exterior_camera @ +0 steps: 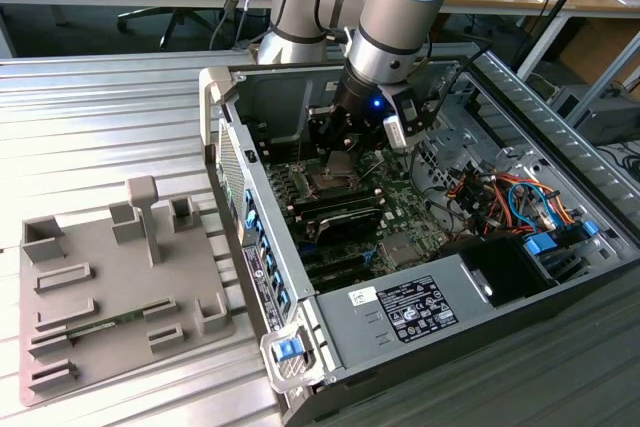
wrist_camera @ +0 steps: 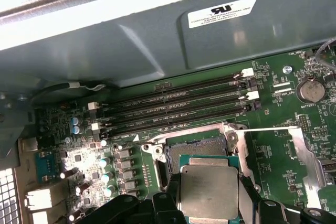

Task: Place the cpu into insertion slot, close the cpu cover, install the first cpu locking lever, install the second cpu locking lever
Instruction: 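Place the cpu into insertion slot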

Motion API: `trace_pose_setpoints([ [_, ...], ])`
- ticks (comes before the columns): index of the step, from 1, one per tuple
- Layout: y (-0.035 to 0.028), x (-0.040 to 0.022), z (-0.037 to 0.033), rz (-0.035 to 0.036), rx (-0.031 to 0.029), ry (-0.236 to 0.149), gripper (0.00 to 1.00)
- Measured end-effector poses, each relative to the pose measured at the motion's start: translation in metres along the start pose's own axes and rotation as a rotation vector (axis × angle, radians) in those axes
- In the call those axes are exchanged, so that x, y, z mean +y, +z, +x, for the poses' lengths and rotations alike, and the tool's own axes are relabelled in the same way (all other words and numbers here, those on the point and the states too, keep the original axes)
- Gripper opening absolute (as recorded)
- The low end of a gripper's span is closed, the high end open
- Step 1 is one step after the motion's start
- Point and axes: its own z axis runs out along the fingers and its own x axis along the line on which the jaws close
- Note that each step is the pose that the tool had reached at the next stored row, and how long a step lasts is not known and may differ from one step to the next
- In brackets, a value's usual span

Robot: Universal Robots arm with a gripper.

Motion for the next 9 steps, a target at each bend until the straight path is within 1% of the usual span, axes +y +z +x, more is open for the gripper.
trace_pose_setpoints([
  [9, 0.0001, 0.0000, 0.0000, -0.0002, -0.0004, 0.008, 0.53],
])
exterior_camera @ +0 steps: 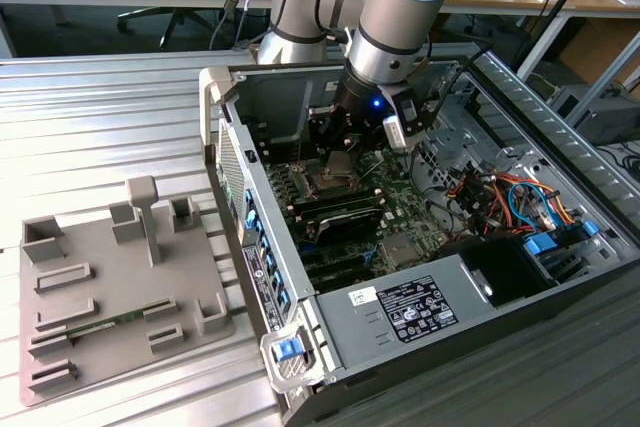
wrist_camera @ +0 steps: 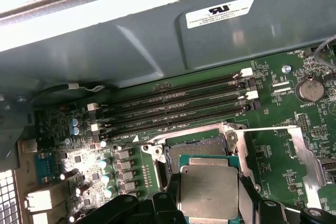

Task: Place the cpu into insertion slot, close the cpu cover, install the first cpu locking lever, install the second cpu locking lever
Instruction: 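Place the cpu into insertion slot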

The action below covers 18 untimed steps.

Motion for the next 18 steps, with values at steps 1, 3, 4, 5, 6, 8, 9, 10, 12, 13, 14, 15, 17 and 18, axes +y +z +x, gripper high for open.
trace_pose_setpoints([
  [1, 0.0000, 0.0000, 0.0000, 0.0000, -0.0001, 0.002, 0.53],
  [3, 0.0000, 0.0000, 0.0000, 0.0000, -0.0002, 0.003, 0.53],
  [4, 0.0000, 0.0000, 0.0000, -0.0001, -0.0003, 0.005, 0.53],
  [5, 0.0000, 0.0000, 0.0000, -0.0001, -0.0004, 0.007, 0.53],
  [6, 0.0001, 0.0000, 0.0000, -0.0001, -0.0004, 0.008, 0.53],
  [8, 0.0001, 0.0000, 0.0000, -0.0001, -0.0006, 0.011, 0.53],
  [9, 0.0001, 0.0000, 0.0000, -0.0001, -0.0006, 0.012, 0.53],
  [10, 0.0001, 0.0000, 0.0000, -0.0001, -0.0006, 0.013, 0.53],
  [12, 0.0001, 0.0000, 0.0000, -0.0002, -0.0008, 0.015, 0.53],
  [13, 0.0001, 0.0000, 0.0000, -0.0002, -0.0008, 0.016, 0.53],
  [14, 0.0001, 0.0000, 0.0000, -0.0003, -0.0009, 0.017, 0.53],
  [15, 0.0002, 0.0000, 0.0000, -0.0003, -0.0010, 0.019, 0.53],
  [17, 0.0002, 0.0000, 0.0000, -0.0003, -0.0012, 0.022, 0.53],
  [18, 0.0002, 0.0000, 0.0000, -0.0003, -0.0012, 0.023, 0.53],
])
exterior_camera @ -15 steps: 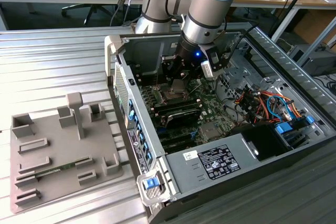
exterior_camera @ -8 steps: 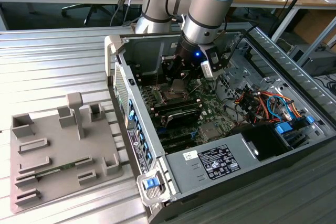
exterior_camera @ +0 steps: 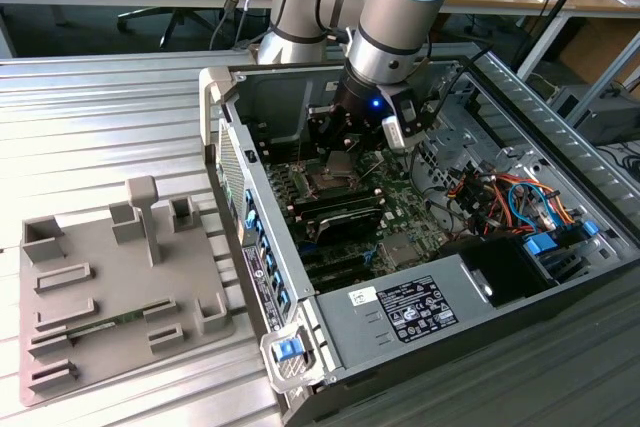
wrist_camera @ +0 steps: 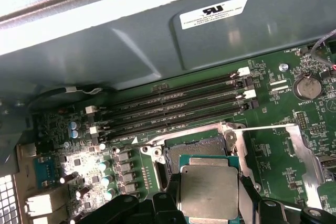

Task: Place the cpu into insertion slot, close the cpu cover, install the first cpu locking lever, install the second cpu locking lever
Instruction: 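Place the cpu into insertion slot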

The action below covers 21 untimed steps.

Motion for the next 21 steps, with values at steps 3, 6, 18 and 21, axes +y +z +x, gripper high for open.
trace_pose_setpoints([
  [3, 0.0000, 0.0000, 0.0000, -0.0001, -0.0002, 0.004, 0.53],
  [6, 0.0000, 0.0000, 0.0000, -0.0002, -0.0004, 0.010, 0.53],
  [18, 0.0002, 0.0000, 0.0000, -0.0007, -0.0021, 0.041, 0.53],
  [21, 0.0002, 0.0000, 0.0000, -0.0007, -0.0022, 0.044, 0.53],
])
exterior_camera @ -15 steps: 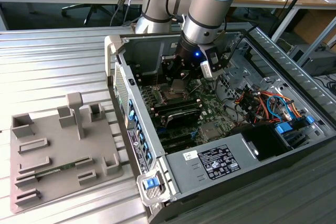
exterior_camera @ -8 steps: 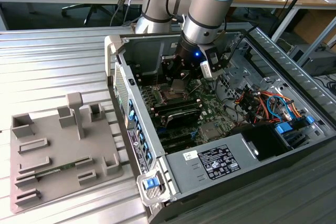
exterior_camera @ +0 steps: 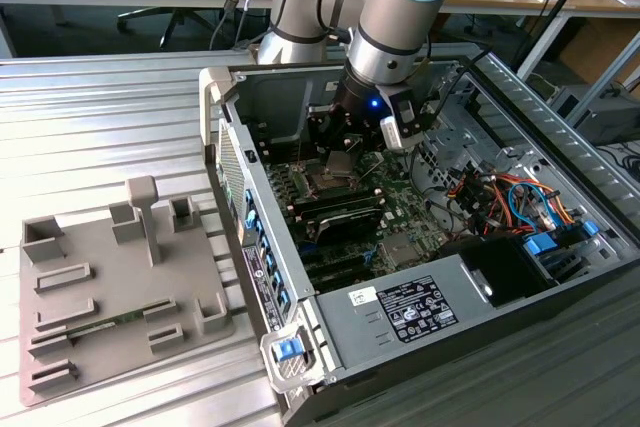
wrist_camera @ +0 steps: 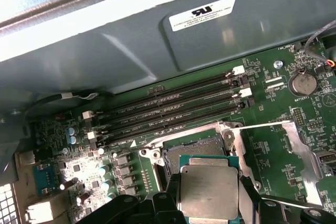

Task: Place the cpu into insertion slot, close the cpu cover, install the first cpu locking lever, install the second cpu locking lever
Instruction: 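Place the cpu into insertion slot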

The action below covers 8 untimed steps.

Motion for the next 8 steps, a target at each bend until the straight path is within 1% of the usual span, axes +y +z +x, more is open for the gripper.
trace_pose_setpoints([
  [8, 0.0001, 0.0000, 0.0000, -0.0002, -0.0006, 0.011, 0.53],
])
